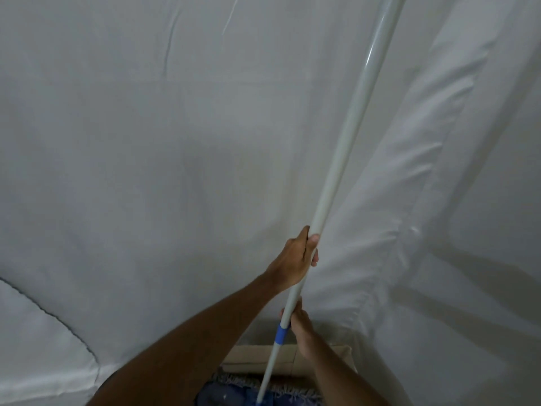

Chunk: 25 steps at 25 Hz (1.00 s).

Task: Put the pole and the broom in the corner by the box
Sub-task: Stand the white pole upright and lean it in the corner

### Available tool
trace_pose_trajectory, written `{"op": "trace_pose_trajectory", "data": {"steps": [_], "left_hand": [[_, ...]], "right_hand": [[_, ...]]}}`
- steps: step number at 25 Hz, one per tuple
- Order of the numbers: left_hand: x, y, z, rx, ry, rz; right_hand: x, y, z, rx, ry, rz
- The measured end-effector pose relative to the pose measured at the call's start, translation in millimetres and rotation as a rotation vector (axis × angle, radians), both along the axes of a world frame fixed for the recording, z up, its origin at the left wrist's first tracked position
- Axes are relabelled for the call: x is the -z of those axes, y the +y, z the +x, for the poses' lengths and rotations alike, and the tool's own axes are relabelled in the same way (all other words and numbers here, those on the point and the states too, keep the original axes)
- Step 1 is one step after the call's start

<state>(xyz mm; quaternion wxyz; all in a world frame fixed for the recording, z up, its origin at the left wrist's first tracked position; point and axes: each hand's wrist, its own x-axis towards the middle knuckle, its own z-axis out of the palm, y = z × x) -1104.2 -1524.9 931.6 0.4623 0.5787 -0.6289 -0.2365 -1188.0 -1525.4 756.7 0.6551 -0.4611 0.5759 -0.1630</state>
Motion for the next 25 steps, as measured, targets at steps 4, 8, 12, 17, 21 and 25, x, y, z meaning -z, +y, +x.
{"op": "trace_pose_trajectory", "data": {"steps": [4, 8, 12, 17, 21, 25], "left_hand": [[34.7, -20.2, -0.8, -0.103, 0.070, 0.116], [38.7, -51.5, 4.8, -0.261, 0.175, 0.142], [40.3, -81.3, 16.5, -0.347, 0.236, 0.218], [34.8, -100.1, 24.9, -0.399, 0.300, 0.276], [28.5, -84.8, 34.2, -0.385, 0.262, 0.428], [18.7, -3.8, 73.1, -0.401, 0.133, 0.410]], "right_hand": [[15.6, -18.2, 4.0, -0.023, 0.000, 0.058], [16.2, -37.3, 9.4, -0.082, -0.003, -0.003], [-2.4, -69.5, 18.9, -0.149, -0.024, -0.157], [-19.5, -100.1, 27.4, -0.207, -0.006, -0.192], [-39.3, -107.1, 29.3, -0.219, 0.006, -0.276], [-86.9, -96.0, 40.1, -0.187, 0.013, -0.520]]}}
